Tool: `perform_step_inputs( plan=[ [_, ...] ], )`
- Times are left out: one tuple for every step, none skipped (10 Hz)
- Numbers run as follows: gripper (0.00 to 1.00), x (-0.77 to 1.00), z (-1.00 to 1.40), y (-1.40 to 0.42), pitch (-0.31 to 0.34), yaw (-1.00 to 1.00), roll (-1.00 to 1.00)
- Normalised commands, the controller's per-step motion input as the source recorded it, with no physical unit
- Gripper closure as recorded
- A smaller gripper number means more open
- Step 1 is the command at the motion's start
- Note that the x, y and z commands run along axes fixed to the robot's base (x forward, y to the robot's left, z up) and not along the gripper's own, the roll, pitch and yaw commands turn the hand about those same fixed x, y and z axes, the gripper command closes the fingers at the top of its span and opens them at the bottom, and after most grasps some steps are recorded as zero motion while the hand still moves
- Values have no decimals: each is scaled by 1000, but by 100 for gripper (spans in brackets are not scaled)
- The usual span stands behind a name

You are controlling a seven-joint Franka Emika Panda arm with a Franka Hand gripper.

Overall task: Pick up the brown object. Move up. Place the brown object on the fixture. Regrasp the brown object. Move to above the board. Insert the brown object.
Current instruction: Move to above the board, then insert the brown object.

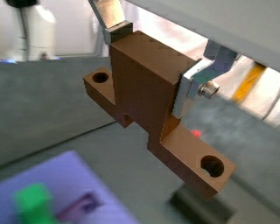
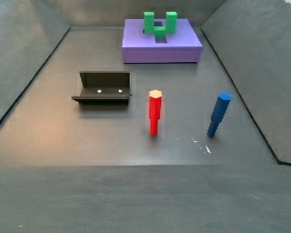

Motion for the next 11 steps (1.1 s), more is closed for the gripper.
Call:
perform_step_inputs(
  plan=[
    [100,-261,57,-273,48,-69,-1000],
    [100,-195,39,-180,43,-70,-1000],
    [100,-130,20,-77,27,-58,-1000],
    [100,-99,11,-34,11,-44,-818],
    [100,-76,9,-4,-7,-29,-590],
    [100,-59,2,2,-17,-18,-400],
    [100,-42,4,7,-23,-9,-213],
    [100,0,-26,0,0,0,0],
    [100,0,-189,0,0,-237,7],
    [100,-157,-217,-29,-93,-703,0],
    [100,0,-294,-3,-116,-1000,-80]
  ],
)
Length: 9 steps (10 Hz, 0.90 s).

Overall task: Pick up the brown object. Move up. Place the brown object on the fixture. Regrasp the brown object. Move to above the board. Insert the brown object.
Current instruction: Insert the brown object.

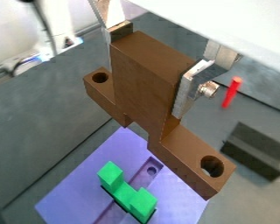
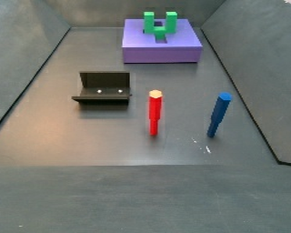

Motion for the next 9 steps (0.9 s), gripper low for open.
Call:
perform_step_inputs(
  plan=[
    [100,0,-300,-9,-139,-1000,-81],
    [100,0,-300,-9,-140,-1000,-81],
    [100,0,-300,-9,-146,-1000,-81],
    [100,0,-300,-9,-146,-1000,-81],
    [100,0,-300,-3,-134,-1000,-79],
    [100,0,-294,0,-107,-1000,-64],
    [100,0,-280,0,-81,-1000,-34],
    [100,0,-266,0,-63,-1000,-17],
    [100,0,-194,0,-27,-1000,0]
  ],
)
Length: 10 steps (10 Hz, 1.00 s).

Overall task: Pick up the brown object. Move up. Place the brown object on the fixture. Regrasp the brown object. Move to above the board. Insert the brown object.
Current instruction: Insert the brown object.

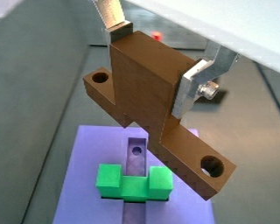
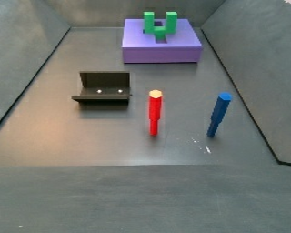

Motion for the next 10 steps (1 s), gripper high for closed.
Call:
perform_step_inputs(
  plan=[
    [100,0,-157,0,0,-1000,4],
    [100,0,-160,0,0,-1000,4],
    [100,0,-160,0,0,-1000,4],
    [100,0,-160,0,0,-1000,3],
    [100,0,-166,0,0,-1000,3],
    [100,0,-197,0,0,-1000,0],
    [100,0,-234,0,-3,-1000,0],
    [100,0,-237,0,-3,-1000,0],
    [100,0,-291,-17,-14,-1000,0],
    [100,0,-317,-29,-21,-1000,0]
  ],
)
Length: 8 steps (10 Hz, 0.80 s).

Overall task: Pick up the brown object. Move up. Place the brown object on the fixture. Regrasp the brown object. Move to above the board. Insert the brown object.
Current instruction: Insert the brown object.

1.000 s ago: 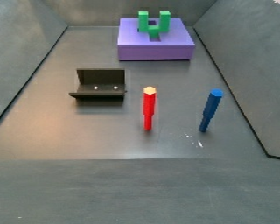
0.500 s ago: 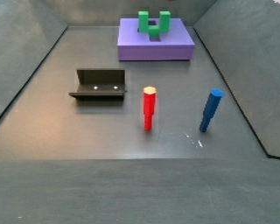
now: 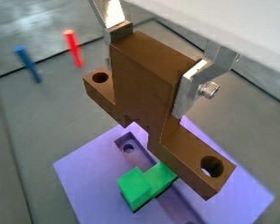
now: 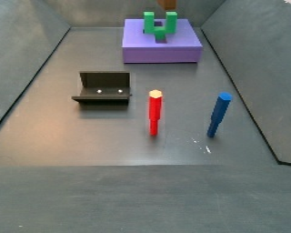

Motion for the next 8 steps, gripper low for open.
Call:
perform_step_inputs(
  plan=[
    [100,0,-334,-31,-26,-1000,0],
    [100,0,-394,-209,-30,-934,-3],
    [100,-151,-343,-371,-100,-494,-100],
    [100,-23,-226,-317,-166,-54,-166],
    [100,0,-269,-183,-209,0,-223],
    [100,-40,-257,-37,-234,0,-240],
    [100,-9,-180,0,-191,0,-200],
    [100,-40,-183,0,-180,0,-150]
  ],
)
